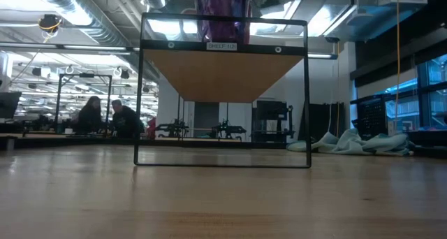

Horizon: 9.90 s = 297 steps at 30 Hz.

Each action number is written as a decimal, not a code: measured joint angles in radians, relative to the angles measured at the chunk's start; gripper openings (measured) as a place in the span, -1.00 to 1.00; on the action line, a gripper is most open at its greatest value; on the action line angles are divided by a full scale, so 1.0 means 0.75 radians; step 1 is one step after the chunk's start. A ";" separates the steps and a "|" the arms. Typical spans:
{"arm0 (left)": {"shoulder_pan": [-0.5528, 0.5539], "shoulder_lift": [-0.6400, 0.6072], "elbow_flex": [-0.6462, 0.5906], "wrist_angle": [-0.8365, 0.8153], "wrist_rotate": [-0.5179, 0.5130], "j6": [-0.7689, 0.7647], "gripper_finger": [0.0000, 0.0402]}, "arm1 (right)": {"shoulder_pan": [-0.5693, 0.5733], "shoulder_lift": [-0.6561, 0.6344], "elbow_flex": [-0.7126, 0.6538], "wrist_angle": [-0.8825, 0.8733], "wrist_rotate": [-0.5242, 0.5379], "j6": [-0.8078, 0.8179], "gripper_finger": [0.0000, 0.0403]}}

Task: Stack small to large cups/mugs on shelf
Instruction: Return to Home Position

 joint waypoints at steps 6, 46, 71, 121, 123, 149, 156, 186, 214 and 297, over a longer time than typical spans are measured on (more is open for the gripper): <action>0.000 -0.155 -0.098 0.070 0.009 -0.093 -0.85 | 0.115 -0.149 -0.379 0.314 0.201 0.073 -0.36; -0.018 -0.248 -0.441 -0.043 0.047 0.011 -0.85 | 0.330 -1.720 -2.793 2.134 0.486 -0.135 -0.36; -0.302 -0.316 -0.063 -0.886 -0.411 0.422 -0.85 | 0.330 -1.791 -2.793 2.131 0.428 -0.144 -0.36; -0.220 -0.316 0.033 -1.097 -1.693 0.656 -0.85 | 0.330 -1.791 -2.791 2.145 0.546 -0.142 -0.36; -0.220 -0.316 0.036 -1.099 -1.742 0.643 -0.85 | 0.330 -1.791 -2.791 2.145 0.546 -0.142 -0.36; -0.220 -0.316 -0.739 0.103 -1.173 0.431 -0.85 | 0.330 -1.790 -2.791 2.151 0.545 -0.140 -0.36; -0.220 -0.314 -0.842 0.169 -1.135 0.312 -0.85 | 0.330 -1.790 -2.791 2.149 0.546 -0.189 -0.36; -0.251 -0.313 -0.843 0.005 -0.633 0.245 -0.85 | 0.330 -1.790 -2.791 2.100 0.557 -0.276 -0.36; -0.878 -0.317 -0.843 0.002 -0.732 0.245 -0.85 | 0.330 -1.791 -2.791 2.099 0.642 -0.327 -0.36; -0.877 -0.317 -0.843 0.001 -0.731 0.245 -0.85 | 0.330 -1.791 -2.792 2.098 0.639 -0.385 -0.36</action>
